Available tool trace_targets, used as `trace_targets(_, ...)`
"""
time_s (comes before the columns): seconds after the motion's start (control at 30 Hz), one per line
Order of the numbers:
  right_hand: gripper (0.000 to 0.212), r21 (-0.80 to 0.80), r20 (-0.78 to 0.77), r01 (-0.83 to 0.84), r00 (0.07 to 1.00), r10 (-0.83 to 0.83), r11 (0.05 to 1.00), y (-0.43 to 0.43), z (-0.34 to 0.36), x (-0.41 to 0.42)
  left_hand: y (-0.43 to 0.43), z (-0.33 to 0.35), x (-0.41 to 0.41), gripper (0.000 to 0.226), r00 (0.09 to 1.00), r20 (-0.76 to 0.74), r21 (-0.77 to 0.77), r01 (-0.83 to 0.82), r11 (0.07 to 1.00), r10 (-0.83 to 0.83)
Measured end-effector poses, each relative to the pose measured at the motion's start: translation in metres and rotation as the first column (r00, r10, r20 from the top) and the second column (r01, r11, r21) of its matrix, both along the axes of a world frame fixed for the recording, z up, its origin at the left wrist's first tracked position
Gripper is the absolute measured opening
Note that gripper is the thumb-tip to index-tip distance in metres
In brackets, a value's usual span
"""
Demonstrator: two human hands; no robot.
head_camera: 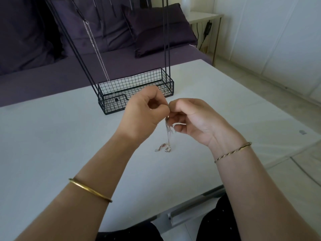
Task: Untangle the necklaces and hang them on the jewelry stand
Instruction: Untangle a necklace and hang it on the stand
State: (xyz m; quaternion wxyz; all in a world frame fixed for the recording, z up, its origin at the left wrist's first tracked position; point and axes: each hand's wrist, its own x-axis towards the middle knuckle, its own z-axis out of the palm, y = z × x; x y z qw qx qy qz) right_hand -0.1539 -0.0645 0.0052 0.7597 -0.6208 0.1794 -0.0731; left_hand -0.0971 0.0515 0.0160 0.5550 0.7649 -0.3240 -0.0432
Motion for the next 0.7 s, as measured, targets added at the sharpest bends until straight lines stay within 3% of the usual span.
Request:
trace_targets(0.07,0.018,0.037,0.011,-0.009,1.000,0.009,0.999,-0.0012,0.0003,0.0001,-0.0002,0.0002,-0.0002,0.023,0.999,-0.036,-0.030,0.004,1.000,-0.005)
trace_targets(0.13,0.019,-0.024,0.017,0.053,0.998,-0.052,0.998,-0.0007,-0.0019,0.0007,-0.0001,-0.0005,-0.0004,0.019,0.999,-0.044,0.022,-0.001,1.000,0.002)
trace_targets(0.23,0.021,-0.103,0.069,0.090,0.994,-0.083,0.991,0.0029,-0.0053,0.0017,0.0005,-0.0009,0.0006,0.010,0.979,0.203,0.182,-0.050,0.982,0.012)
trace_targets(0.33,0.021,-0.127,0.079,0.079,0.994,-0.069,0.989,0.0026,-0.0043,0.0005,0.0002,0.0001,0.0023,0.013,0.901,0.433,0.237,-0.099,0.966,-0.013)
trace_targets(0.53,0.030,0.064,0.100,0.043,0.994,-0.049,0.997,0.0003,-0.0005,-0.0016,0.0026,-0.0010,0.0014,0.007,0.904,0.425,0.179,-0.020,0.984,-0.059)
trace_targets(0.7,0.029,0.041,0.149,0.144,0.978,-0.149,0.989,-0.0012,-0.0017,-0.0016,0.0030,-0.0016,0.0024,0.010,0.888,0.459,0.171,-0.067,0.983,-0.019)
